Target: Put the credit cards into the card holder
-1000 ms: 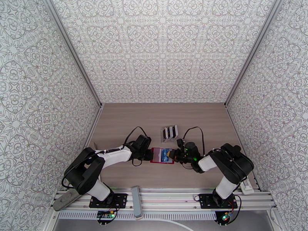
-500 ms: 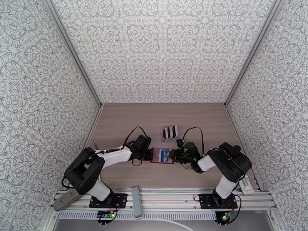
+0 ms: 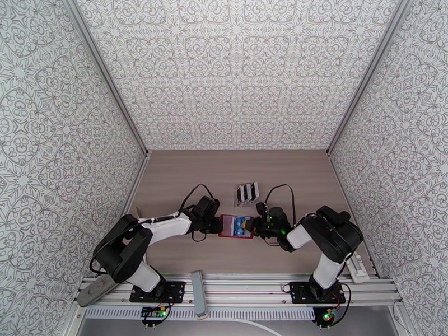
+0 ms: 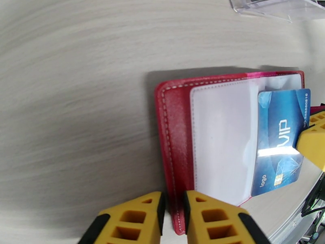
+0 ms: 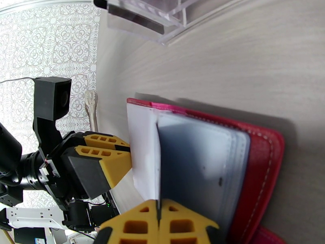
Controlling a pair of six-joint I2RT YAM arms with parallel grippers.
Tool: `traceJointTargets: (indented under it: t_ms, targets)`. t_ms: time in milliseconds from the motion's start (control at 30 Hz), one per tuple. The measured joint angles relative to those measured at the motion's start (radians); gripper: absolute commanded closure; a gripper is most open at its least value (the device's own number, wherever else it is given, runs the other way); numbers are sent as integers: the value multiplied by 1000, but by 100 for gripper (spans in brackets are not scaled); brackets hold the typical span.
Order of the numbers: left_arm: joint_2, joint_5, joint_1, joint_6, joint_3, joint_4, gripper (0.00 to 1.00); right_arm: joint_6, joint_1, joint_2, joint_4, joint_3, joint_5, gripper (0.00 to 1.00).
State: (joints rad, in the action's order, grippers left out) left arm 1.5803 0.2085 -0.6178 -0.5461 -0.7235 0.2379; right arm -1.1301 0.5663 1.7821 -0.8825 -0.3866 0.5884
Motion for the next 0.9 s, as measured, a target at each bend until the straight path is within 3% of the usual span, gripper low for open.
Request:
traceJointTargets:
  t_ms: [900]
  targets:
    - [-2,3,2,0,8,-11,78,0,-4,20,0,-23,1,100]
